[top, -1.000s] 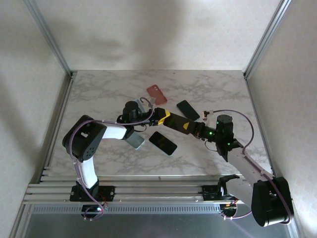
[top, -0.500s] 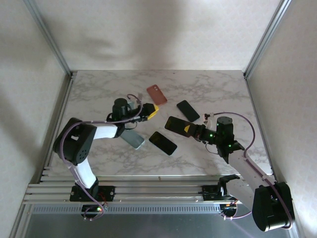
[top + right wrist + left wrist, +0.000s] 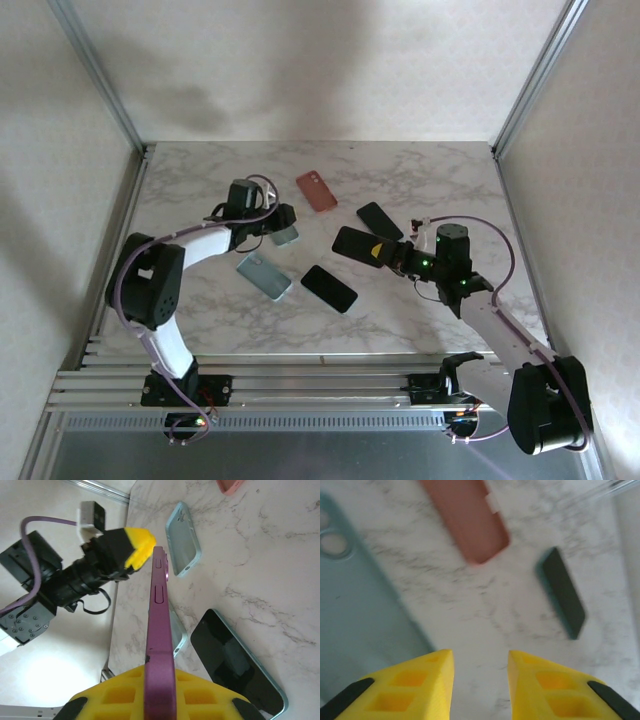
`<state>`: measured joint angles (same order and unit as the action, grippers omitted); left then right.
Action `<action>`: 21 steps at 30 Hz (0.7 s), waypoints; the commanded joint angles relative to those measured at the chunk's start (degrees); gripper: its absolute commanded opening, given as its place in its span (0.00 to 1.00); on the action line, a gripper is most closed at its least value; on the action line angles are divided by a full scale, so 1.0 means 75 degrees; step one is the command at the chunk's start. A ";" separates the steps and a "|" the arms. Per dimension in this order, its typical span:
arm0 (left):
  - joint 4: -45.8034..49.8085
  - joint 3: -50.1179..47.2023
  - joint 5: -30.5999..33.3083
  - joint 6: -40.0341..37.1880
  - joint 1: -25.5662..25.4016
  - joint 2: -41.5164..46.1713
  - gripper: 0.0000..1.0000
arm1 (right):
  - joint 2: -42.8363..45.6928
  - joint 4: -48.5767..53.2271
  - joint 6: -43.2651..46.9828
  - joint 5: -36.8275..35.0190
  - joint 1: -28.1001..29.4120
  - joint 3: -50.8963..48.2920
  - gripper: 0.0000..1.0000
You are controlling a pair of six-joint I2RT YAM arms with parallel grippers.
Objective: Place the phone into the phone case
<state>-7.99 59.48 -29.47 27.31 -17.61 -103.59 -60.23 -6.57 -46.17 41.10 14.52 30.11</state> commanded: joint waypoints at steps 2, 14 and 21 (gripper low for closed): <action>0.0795 0.0390 0.0570 -0.0727 -0.0130 -0.0571 0.27 | -0.0108 -0.0216 0.0232 0.0063 0.0028 0.0461 0.00; 0.1298 0.0714 0.1089 -0.1051 -0.0367 -0.1046 0.23 | -0.0309 0.0096 0.0496 0.0094 0.0026 0.0758 0.00; 0.1371 0.0684 0.0997 -0.0962 -0.0632 -0.1196 0.22 | -0.0349 -0.0096 0.0420 0.0109 0.0029 0.0566 0.00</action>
<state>0.32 63.66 -22.59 20.73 -21.45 -111.57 -63.22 -4.01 -43.66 41.12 14.52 34.06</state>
